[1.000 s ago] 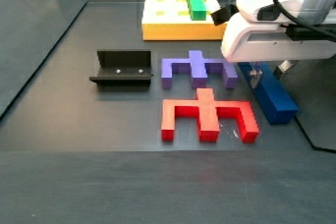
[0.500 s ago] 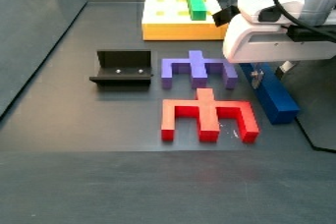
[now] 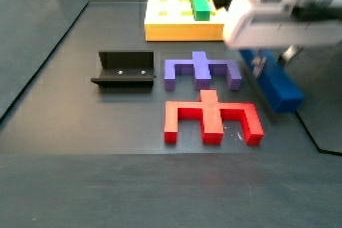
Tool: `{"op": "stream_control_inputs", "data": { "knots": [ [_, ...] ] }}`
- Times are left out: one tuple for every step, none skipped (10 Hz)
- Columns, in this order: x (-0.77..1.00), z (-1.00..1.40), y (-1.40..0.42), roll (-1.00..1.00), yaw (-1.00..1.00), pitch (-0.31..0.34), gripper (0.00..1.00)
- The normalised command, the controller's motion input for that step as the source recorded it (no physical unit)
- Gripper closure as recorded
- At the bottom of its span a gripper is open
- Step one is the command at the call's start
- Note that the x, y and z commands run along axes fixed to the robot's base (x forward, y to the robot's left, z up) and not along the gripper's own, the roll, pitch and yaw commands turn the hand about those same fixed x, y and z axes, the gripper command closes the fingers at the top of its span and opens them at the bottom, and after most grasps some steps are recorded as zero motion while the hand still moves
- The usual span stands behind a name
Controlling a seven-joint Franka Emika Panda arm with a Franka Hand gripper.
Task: Pick up the blue object. Move up. Move to above the board. Insert the blue object.
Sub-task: Move up, then move to above the board.
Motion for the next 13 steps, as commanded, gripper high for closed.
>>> {"op": "stream_control_inputs", "data": {
  "knots": [
    [-0.15,0.34,0.05,0.05,-0.01,0.037,1.0],
    [0.0,1.4,0.0,0.0,0.0,0.0,1.0],
    [0.0,1.4,0.0,0.0,0.01,-0.001,1.0],
    [-0.06,1.4,-0.01,0.02,0.0,0.067,1.0],
    [-0.06,1.4,0.0,0.06,0.01,0.067,1.0],
    [-0.02,1.4,-0.01,0.03,0.0,0.064,1.0],
    [0.0,1.4,0.01,-0.01,0.0,0.101,1.0],
    [-0.02,1.4,-0.01,0.0,0.0,0.102,1.0],
    [-0.03,0.72,-0.01,0.0,0.0,0.071,1.0],
    [0.01,0.23,0.0,0.0,0.0,0.043,1.0],
    [0.75,0.18,-1.4,0.08,-0.45,0.255,1.0],
    [0.75,0.17,-1.4,0.1,-0.37,0.286,1.0],
    [0.78,0.17,-1.4,0.07,-0.2,0.305,1.0]
  ]
}}
